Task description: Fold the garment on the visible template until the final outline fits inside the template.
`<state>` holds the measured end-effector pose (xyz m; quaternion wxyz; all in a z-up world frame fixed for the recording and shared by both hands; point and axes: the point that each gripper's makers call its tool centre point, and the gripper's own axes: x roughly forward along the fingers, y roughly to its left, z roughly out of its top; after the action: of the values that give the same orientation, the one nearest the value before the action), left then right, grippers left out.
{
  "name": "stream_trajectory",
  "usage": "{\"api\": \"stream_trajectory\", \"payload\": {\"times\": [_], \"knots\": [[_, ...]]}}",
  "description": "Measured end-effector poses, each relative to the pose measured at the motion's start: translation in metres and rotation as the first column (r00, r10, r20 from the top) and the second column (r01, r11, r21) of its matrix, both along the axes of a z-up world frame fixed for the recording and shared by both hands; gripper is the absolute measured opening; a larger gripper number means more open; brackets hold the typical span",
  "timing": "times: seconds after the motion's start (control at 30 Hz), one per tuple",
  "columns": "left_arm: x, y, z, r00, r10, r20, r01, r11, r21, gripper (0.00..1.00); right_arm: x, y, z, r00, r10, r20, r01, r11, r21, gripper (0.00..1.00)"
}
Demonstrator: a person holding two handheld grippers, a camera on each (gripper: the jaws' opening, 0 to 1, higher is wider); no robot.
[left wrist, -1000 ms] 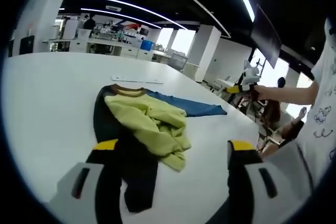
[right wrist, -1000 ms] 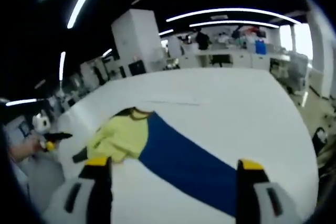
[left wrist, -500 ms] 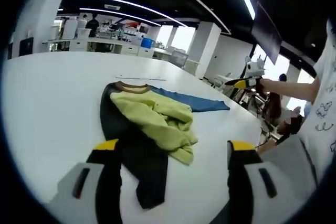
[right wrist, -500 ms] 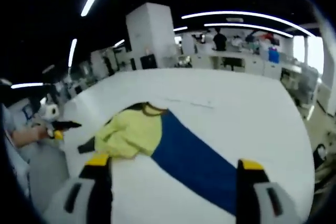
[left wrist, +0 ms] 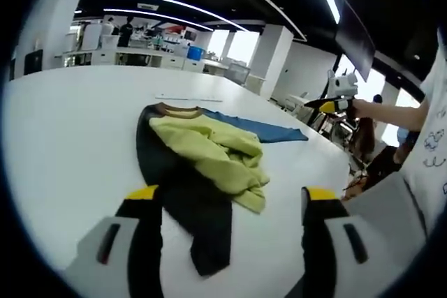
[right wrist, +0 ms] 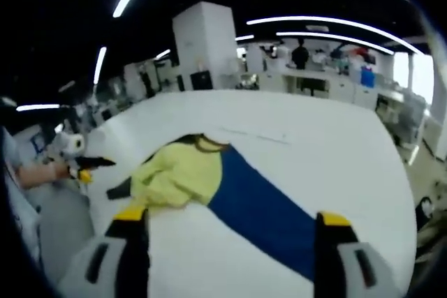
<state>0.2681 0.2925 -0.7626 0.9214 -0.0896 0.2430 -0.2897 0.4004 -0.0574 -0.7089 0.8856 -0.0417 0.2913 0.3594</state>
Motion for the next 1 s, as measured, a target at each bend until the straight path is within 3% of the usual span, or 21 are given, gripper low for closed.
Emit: {"api": "stream_trajectory", "payload": {"times": [0.23, 0.27, 0.43, 0.53, 0.63, 0.83, 0.87, 1.0], "knots": [[-0.011, 0.008, -0.024, 1.0, 0.011, -0.016, -0.01, 0.997, 0.076, 0.62, -0.007, 0.006, -0.006, 1.0, 0.002, -0.008, -0.002, 1.0, 0.004, 0.99], [-0.016, 0.01, -0.031, 0.998, 0.004, -0.056, 0.003, 0.993, 0.12, 0.61, -0.008, 0.006, -0.007, 1.0, 0.003, -0.01, -0.003, 1.0, 0.003, 0.99], [-0.02, 0.008, -0.035, 0.994, -0.078, -0.07, 0.091, 0.976, 0.196, 0.51, -0.011, 0.009, -0.01, 1.0, 0.003, -0.021, -0.003, 1.0, 0.015, 0.98], [-0.032, 0.005, -0.039, 0.984, -0.146, -0.104, 0.169, 0.951, 0.259, 0.42, -0.013, 0.009, -0.01, 1.0, 0.003, -0.021, -0.003, 1.0, 0.016, 0.98], [-0.041, 0.013, -0.049, 0.97, -0.201, -0.137, 0.236, 0.908, 0.345, 0.36, -0.014, 0.008, -0.011, 1.0, -0.004, -0.023, 0.004, 1.0, 0.025, 0.97], [-0.055, 0.021, -0.063, 0.943, -0.282, -0.176, 0.332, 0.831, 0.446, 0.24, -0.016, 0.005, -0.015, 0.999, -0.019, -0.039, 0.021, 0.999, 0.046, 0.95], [-0.057, 0.022, -0.065, 0.94, -0.288, -0.184, 0.341, 0.822, 0.455, 0.23, -0.016, 0.005, -0.016, 0.999, -0.02, -0.04, 0.022, 0.999, 0.044, 0.95], [-0.055, 0.019, -0.07, 0.936, -0.29, -0.198, 0.35, 0.824, 0.446, 0.17, -0.018, 0.004, -0.016, 0.999, -0.025, -0.045, 0.027, 0.998, 0.05, 0.94]]}}
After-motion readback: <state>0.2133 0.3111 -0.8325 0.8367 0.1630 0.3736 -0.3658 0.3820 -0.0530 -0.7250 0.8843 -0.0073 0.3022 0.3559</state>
